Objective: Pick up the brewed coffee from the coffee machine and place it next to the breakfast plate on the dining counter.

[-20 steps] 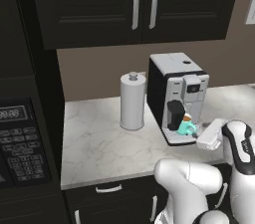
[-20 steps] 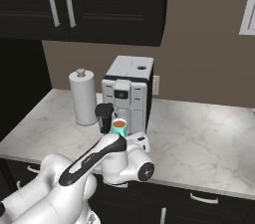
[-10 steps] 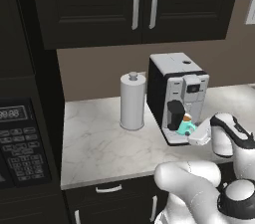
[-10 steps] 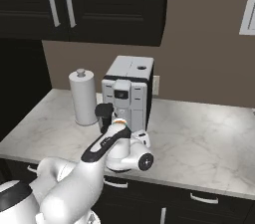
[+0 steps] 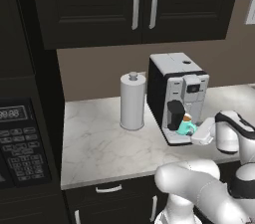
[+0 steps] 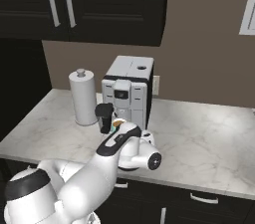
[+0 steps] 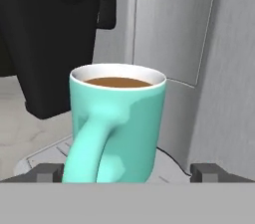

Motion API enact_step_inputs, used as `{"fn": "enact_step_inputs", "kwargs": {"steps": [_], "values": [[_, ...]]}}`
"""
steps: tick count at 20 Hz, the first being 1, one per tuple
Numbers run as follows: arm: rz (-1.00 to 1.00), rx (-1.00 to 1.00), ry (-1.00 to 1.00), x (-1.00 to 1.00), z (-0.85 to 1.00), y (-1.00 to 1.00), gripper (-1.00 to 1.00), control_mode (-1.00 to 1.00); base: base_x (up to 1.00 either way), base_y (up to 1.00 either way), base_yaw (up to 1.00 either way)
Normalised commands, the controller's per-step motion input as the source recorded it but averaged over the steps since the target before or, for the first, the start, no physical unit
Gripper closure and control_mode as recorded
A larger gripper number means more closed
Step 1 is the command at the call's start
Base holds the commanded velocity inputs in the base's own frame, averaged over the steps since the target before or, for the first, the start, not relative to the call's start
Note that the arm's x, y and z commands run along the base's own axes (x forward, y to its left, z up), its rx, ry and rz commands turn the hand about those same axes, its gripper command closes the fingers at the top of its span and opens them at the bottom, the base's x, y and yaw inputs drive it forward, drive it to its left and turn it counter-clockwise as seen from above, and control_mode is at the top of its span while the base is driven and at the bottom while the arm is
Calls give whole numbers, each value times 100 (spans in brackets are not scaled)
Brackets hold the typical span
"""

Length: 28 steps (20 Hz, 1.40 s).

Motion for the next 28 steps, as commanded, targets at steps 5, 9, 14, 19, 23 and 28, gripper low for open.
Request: {"fn": "enact_step_inputs", "kwargs": {"steps": [5, 9, 14, 19, 23, 28], "values": [[0, 0, 5, 8, -4, 23, 100, -100, 0, 0, 0], [1, 0, 2, 4, 0, 18, 100, -100, 0, 0, 0], [0, 0, 1, -24, 0, -3, 100, -100, 0, 0, 0], [0, 0, 2, -57, 0, -27, 100, -100, 0, 0, 0], [0, 0, 2, -72, 10, -31, 100, -100, 0, 0, 0], [0, 0, 0, -75, 71, -2, 100, -100, 0, 0, 0]]}}
